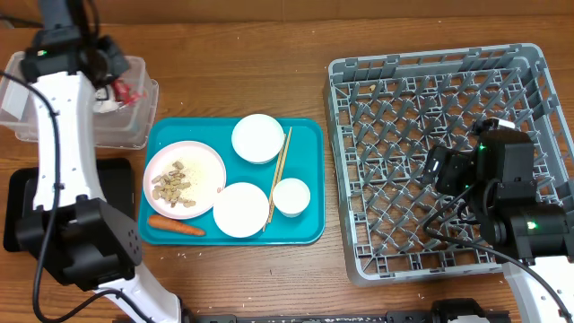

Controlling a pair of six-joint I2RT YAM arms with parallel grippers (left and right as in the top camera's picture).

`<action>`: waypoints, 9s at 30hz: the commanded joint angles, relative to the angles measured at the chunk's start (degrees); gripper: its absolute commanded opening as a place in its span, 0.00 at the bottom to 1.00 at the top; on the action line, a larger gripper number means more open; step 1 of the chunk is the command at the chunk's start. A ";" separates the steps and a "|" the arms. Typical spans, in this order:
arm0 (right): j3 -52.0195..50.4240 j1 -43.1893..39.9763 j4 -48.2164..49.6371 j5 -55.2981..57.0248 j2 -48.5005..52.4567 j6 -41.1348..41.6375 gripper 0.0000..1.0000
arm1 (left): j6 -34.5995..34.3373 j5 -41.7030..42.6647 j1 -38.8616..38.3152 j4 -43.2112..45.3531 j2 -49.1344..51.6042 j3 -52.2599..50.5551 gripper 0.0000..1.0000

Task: Sort waste into correct bins and load items into the dishwasher
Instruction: 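Carry the red wrapper with the left gripper into the clear bin and release, then reach the left gripper to the white cup and grasp it, then lift the white cup and pass it to the right gripper, then place the white cup in the rack's front right with the right gripper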

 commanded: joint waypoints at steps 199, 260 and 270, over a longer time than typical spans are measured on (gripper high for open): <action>27.71 -25.51 -16.26 -18.62 18.23 -3.67 0.29 | 12.96 25.59 -15.61 -14.21 -10.67 -11.26 0.72; 43.58 -22.64 -21.77 -43.41 35.52 -13.94 0.95 | 10.19 10.12 -11.96 -21.05 -19.39 -11.37 1.00; 44.57 15.61 -6.27 -22.73 43.25 -7.41 0.95 | 5.05 0.72 -11.80 -25.86 -19.39 -11.37 1.00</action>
